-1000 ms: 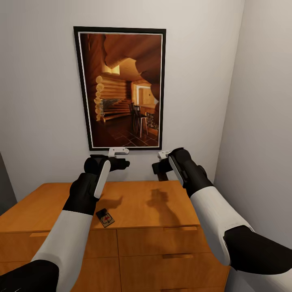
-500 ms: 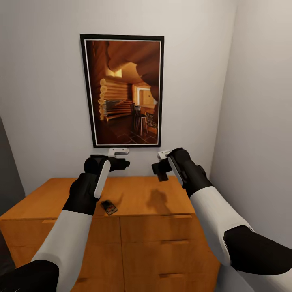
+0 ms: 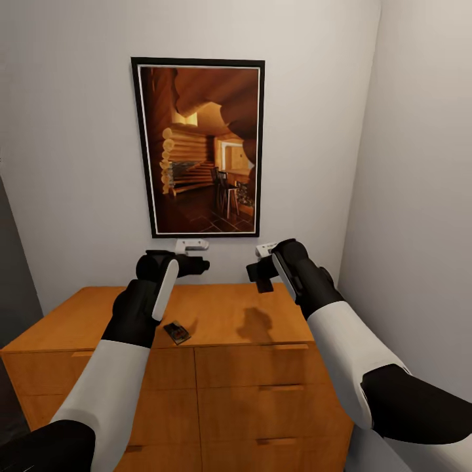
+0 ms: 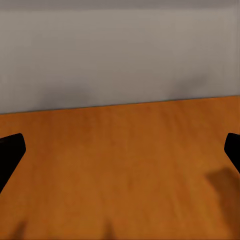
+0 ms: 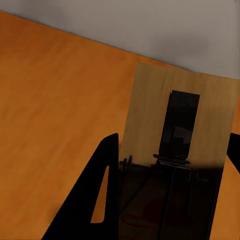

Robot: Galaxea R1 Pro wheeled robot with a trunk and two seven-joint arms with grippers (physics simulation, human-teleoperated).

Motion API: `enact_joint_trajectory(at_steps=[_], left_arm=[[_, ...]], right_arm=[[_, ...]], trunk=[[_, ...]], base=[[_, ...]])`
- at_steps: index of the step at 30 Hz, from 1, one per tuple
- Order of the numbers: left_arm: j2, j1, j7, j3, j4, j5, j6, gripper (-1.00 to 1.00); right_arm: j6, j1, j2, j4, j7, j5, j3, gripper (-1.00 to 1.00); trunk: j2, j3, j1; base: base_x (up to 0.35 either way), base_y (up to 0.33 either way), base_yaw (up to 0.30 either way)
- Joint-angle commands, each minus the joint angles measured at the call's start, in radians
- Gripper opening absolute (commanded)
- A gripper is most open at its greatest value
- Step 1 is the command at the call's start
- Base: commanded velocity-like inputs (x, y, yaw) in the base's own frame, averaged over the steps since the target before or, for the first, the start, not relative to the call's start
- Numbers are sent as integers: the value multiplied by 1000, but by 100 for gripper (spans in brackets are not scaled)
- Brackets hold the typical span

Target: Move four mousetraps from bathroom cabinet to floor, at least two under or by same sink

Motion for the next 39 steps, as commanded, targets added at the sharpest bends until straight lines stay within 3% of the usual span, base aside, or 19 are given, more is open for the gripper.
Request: enact_joint_trajectory(at_steps=[1, 18, 31, 39], left_arm=[[0, -1, 10, -1, 1, 11, 4, 100], [0, -1, 12, -1, 21, 7, 2, 100], [0, -1, 22, 10, 91, 3, 0, 100], [-10, -1, 101, 47, 117, 3, 0, 100]], right_arm=[[4, -1, 0, -1, 11, 9, 0, -100], [4, -1, 0, 1, 3, 9, -3, -100], [4, -1, 0, 5, -4, 8, -3, -100], [4, -1, 0, 5, -4, 7, -3, -100]], trunk=[[-1, -1, 0], [-1, -1, 0], [-1, 3, 0], [-1, 3, 0]], base=[[-1, 0, 0], [0, 0, 6], [0, 0, 237], [0, 0, 114]])
